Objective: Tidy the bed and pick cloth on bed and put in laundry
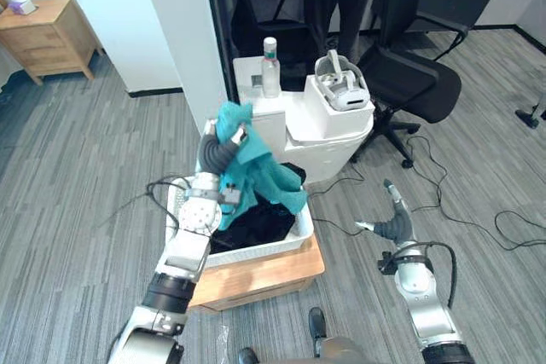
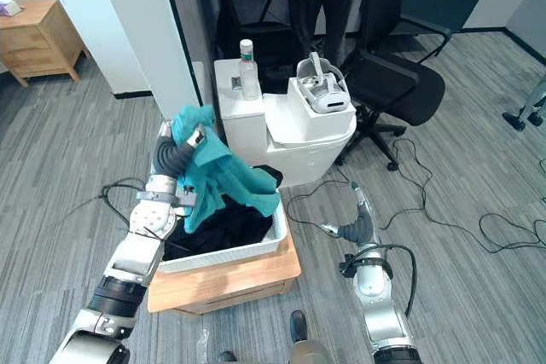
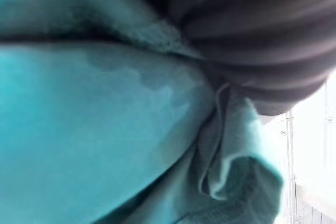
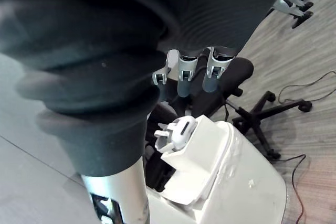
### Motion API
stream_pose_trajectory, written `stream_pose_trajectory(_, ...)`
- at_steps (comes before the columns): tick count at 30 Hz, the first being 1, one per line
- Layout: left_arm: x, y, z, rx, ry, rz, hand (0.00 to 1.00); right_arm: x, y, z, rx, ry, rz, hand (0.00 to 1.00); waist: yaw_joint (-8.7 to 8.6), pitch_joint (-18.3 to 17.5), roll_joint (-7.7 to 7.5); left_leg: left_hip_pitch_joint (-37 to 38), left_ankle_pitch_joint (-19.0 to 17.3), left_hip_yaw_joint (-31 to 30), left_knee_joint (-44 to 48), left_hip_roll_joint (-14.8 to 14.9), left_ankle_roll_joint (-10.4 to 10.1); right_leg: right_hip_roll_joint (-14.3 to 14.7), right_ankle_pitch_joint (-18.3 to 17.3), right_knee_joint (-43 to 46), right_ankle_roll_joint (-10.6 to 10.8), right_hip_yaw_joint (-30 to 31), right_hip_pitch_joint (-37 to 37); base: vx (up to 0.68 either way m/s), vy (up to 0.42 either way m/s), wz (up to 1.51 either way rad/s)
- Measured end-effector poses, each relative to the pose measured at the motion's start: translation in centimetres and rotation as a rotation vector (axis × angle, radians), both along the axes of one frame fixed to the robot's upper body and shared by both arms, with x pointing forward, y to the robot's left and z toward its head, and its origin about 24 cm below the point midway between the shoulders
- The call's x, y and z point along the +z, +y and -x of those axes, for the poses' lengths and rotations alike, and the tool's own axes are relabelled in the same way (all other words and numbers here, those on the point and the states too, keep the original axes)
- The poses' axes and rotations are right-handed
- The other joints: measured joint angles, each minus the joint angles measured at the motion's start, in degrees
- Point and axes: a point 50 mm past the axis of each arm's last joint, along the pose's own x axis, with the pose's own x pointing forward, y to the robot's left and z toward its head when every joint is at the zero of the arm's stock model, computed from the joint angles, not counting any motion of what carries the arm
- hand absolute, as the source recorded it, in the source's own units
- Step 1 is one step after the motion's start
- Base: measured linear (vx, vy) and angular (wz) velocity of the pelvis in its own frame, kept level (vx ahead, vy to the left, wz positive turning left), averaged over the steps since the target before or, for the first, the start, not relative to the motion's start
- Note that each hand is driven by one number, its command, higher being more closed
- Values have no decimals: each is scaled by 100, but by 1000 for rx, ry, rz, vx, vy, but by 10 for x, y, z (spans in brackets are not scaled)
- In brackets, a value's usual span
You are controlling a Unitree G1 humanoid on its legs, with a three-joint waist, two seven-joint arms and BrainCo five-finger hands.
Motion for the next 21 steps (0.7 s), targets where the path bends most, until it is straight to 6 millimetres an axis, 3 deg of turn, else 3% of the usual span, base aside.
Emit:
stream_pose_trajectory(8,8,-9,6,-19,-37,101,100,-11,2,11,-8,45,-11,0,0,2,12,-4,52,-86,-36,10,61,14,-6,17,9,-133,30,-19,-35,5)
stream_pose_trajectory(12,-1,-17,8,-43,5,138,100,-26,6,16,-5,108,-24,0,12,1,12,-34,76,-166,-43,7,61,-10,-12,16,16,-186,38,-3,-17,12)
stream_pose_trajectory(13,-10,-20,9,-50,44,147,100,-29,9,16,1,122,-31,0,13,1,13,-37,76,-166,-42,6,61,-11,-12,16,16,-185,37,0,0,0)
stream_pose_trajectory(18,-95,-16,16,20,439,113,100,-38,29,18,38,157,-74,0,5,3,14,-175,70,-84,-50,1,55,-3,-1,16,8,-69,-149,-24,-27,-7)
stream_pose_trajectory(21,-128,-5,26,97,589,86,100,-40,29,21,32,170,-80,0,4,11,19,-251,69,66,-51,11,54,32,33,16,4,65,-298,-9,-30,-23)
